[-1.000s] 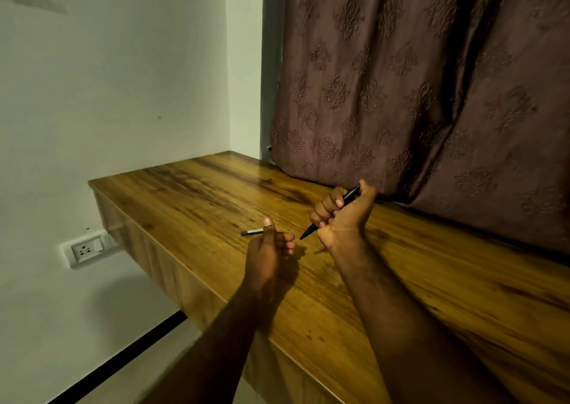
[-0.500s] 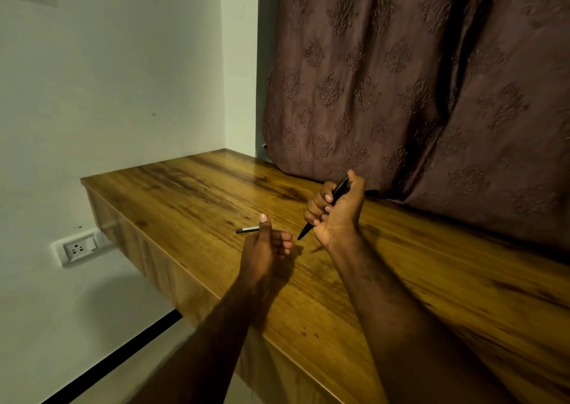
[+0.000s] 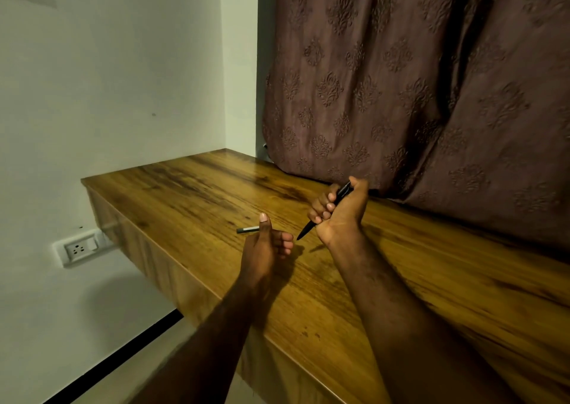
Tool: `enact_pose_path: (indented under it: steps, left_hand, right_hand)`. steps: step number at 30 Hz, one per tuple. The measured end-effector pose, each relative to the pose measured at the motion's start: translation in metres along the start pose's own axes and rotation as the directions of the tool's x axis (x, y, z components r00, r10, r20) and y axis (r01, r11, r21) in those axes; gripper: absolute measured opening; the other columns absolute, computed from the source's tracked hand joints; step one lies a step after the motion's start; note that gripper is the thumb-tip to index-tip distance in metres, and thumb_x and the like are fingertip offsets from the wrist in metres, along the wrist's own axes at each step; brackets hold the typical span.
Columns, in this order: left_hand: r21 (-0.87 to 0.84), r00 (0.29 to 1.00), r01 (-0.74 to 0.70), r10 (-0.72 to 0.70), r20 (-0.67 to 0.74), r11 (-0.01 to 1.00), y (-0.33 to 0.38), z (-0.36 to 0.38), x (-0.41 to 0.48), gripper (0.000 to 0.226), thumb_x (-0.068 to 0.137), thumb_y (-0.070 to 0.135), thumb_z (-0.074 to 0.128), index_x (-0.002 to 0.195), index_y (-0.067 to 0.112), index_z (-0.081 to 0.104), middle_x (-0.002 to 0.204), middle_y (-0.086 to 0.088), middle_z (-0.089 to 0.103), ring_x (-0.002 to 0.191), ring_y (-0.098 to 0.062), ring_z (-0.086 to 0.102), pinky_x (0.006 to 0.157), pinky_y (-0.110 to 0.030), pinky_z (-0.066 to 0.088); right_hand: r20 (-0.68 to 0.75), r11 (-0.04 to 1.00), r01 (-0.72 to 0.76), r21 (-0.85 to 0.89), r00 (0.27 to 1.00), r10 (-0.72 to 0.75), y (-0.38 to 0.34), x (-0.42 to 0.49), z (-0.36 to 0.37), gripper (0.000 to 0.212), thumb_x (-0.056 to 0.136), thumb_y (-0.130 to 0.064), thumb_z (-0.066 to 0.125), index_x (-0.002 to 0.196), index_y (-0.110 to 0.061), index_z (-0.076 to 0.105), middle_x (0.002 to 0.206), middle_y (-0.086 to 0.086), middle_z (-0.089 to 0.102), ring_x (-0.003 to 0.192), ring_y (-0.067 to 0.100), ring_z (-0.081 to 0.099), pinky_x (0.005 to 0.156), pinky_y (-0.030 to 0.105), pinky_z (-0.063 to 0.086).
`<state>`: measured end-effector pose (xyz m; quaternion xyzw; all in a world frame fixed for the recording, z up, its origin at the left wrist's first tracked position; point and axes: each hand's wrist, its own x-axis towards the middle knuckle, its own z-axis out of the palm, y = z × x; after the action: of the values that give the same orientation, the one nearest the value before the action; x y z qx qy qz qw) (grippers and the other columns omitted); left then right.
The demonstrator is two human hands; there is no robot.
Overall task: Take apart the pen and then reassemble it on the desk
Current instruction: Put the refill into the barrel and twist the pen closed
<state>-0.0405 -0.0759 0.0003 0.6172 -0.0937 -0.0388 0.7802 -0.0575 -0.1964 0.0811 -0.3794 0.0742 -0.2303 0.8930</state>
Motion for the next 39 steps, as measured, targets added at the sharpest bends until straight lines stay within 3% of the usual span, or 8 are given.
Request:
enact_pose_path:
  steps: [6, 12, 19, 22, 25, 30, 39]
  left_hand:
    - [-0.014, 1.000, -0.002, 0.002, 0.001, 1.000, 0.001, 0.001, 0.000, 0.070, 0.098, 0.051, 0.027, 0.080, -0.004, 0.067, 0.069, -0.014, 0.066, 0.059, -0.018, 0.059, 0.055, -0.022, 0.049]
    - [-0.003, 1.000, -0.006, 0.005, -0.007, 1.000, 0.000, 0.001, 0.001, 0.070, 0.097, 0.051, 0.027, 0.078, -0.003, 0.067, 0.069, -0.015, 0.066, 0.059, -0.019, 0.059, 0.056, -0.024, 0.047]
    - [-0.001, 1.000, -0.014, 0.014, 0.002, 1.000, 0.001, 0.001, 0.001, 0.070, 0.098, 0.049, 0.027, 0.080, -0.006, 0.067, 0.068, -0.014, 0.065, 0.059, -0.019, 0.059, 0.055, -0.021, 0.048]
    - [-0.002, 1.000, -0.013, 0.013, -0.005, 1.000, 0.002, 0.001, 0.000, 0.069, 0.099, 0.048, 0.027, 0.077, -0.004, 0.067, 0.067, -0.013, 0.064, 0.058, -0.018, 0.058, 0.052, -0.019, 0.048]
    - [0.002, 1.000, -0.013, 0.013, -0.006, 1.000, 0.001, 0.001, 0.000, 0.068, 0.098, 0.049, 0.027, 0.074, 0.000, 0.067, 0.066, -0.013, 0.065, 0.059, -0.020, 0.059, 0.058, -0.026, 0.048]
    - [0.005, 1.000, -0.012, 0.012, 0.001, 1.000, 0.002, 0.001, -0.002, 0.067, 0.097, 0.051, 0.028, 0.073, 0.002, 0.067, 0.068, -0.013, 0.066, 0.063, -0.021, 0.060, 0.063, -0.029, 0.048]
    - [0.024, 1.000, -0.012, 0.012, -0.006, 1.000, 0.002, 0.001, -0.002, 0.067, 0.097, 0.052, 0.028, 0.073, 0.003, 0.068, 0.070, -0.014, 0.067, 0.066, -0.022, 0.061, 0.066, -0.031, 0.049]
  right_hand:
    - [-0.051, 0.995, -0.034, 0.091, 0.998, 0.039, -0.004, 0.002, 0.002, 0.057, 0.089, -0.061, 0.033, 0.054, -0.015, 0.041, 0.045, -0.001, 0.035, 0.039, 0.015, 0.030, 0.045, 0.024, 0.023]
    - [-0.002, 0.999, -0.042, 0.013, 0.999, 0.042, 0.000, 0.001, 0.002, 0.053, 0.093, -0.060, 0.038, 0.067, -0.015, 0.050, 0.042, -0.004, 0.034, 0.031, 0.009, 0.025, 0.035, 0.016, 0.018]
    - [0.021, 0.996, -0.069, 0.064, 0.997, 0.068, -0.002, 0.000, 0.005, 0.060, 0.087, -0.065, 0.034, 0.057, -0.013, 0.044, 0.051, 0.002, 0.036, 0.049, 0.017, 0.033, 0.052, 0.029, 0.026]
    - [0.037, 0.996, -0.075, 0.053, 0.997, 0.073, -0.002, -0.002, 0.004, 0.065, 0.084, -0.073, 0.030, 0.053, -0.017, 0.038, 0.041, -0.002, 0.029, 0.040, 0.015, 0.028, 0.043, 0.024, 0.023]
    - [0.061, 0.996, -0.085, 0.007, 0.995, 0.085, -0.003, -0.005, 0.004, 0.063, 0.084, -0.071, 0.032, 0.049, -0.018, 0.033, 0.036, -0.005, 0.024, 0.030, 0.011, 0.021, 0.036, 0.017, 0.015]
    - [0.030, 0.999, -0.020, 0.027, 0.999, 0.019, 0.000, -0.008, 0.005, 0.054, 0.083, -0.059, 0.032, 0.047, -0.019, 0.029, 0.037, -0.006, 0.018, 0.032, 0.012, 0.012, 0.039, 0.014, 0.013]
    - [0.037, 0.998, 0.026, 0.061, 0.999, -0.029, -0.002, -0.007, 0.005, 0.054, 0.083, -0.059, 0.030, 0.047, -0.018, 0.028, 0.037, -0.005, 0.017, 0.033, 0.013, 0.012, 0.042, 0.017, 0.011]
